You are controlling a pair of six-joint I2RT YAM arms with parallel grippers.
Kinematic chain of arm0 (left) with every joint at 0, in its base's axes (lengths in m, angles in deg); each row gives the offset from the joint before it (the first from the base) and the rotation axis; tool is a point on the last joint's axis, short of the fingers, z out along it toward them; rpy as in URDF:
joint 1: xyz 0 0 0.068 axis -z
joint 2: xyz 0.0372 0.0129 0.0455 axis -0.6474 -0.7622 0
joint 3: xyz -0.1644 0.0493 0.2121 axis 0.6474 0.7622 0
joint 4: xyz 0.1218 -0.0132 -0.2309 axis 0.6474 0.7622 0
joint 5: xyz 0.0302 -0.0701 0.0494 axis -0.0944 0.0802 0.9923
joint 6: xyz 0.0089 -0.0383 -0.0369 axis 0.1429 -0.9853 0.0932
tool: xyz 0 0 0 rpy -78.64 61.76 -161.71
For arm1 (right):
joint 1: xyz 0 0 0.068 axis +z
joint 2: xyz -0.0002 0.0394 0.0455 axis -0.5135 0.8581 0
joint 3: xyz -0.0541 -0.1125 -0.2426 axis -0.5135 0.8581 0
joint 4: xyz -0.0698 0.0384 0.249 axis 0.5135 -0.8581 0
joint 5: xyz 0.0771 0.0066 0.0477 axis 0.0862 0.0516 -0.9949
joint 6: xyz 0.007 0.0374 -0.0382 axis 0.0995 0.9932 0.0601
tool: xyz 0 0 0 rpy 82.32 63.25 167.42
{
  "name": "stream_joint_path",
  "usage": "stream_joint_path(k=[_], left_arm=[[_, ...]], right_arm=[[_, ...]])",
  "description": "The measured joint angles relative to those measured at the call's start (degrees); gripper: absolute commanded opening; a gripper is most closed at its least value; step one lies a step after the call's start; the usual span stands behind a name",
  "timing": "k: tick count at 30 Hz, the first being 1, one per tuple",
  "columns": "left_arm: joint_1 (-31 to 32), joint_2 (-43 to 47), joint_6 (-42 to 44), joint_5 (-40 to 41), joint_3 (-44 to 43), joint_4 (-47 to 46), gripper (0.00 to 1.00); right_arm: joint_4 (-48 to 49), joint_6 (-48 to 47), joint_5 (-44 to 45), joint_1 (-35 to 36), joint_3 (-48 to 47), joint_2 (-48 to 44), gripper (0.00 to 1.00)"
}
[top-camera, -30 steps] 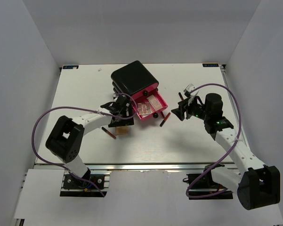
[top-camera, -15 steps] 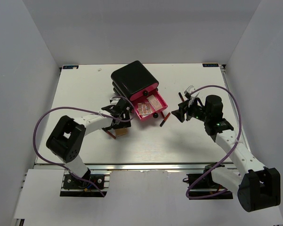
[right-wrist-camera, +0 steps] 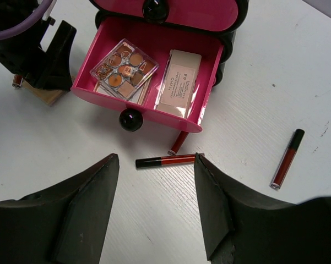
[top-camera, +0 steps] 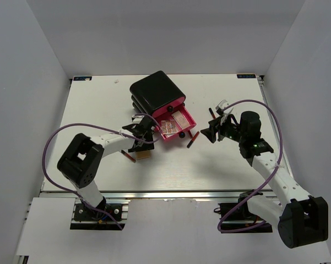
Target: Organize the makeup
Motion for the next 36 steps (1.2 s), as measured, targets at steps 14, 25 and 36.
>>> stream_joint_path(k=[14,25,36], left_arm=[[0.46,5.16,4.26,-3.37,1.49,-0.96,0.0],[10.01,26.01,15.47,-5.42,0.39,-4.72,0.0],[14.1,4.2,37.68,-1.97,-20.15,-1.77,0.0]], right_arm=[[0.0,0.0,0.15,0.0,0.0,-0.52,0.63],[0.26,0.17,-0.04,0.0,0.0,-0.26,0.63],[0.24,0.07,-0.02,0.0,0.0,-0.42,0.63]])
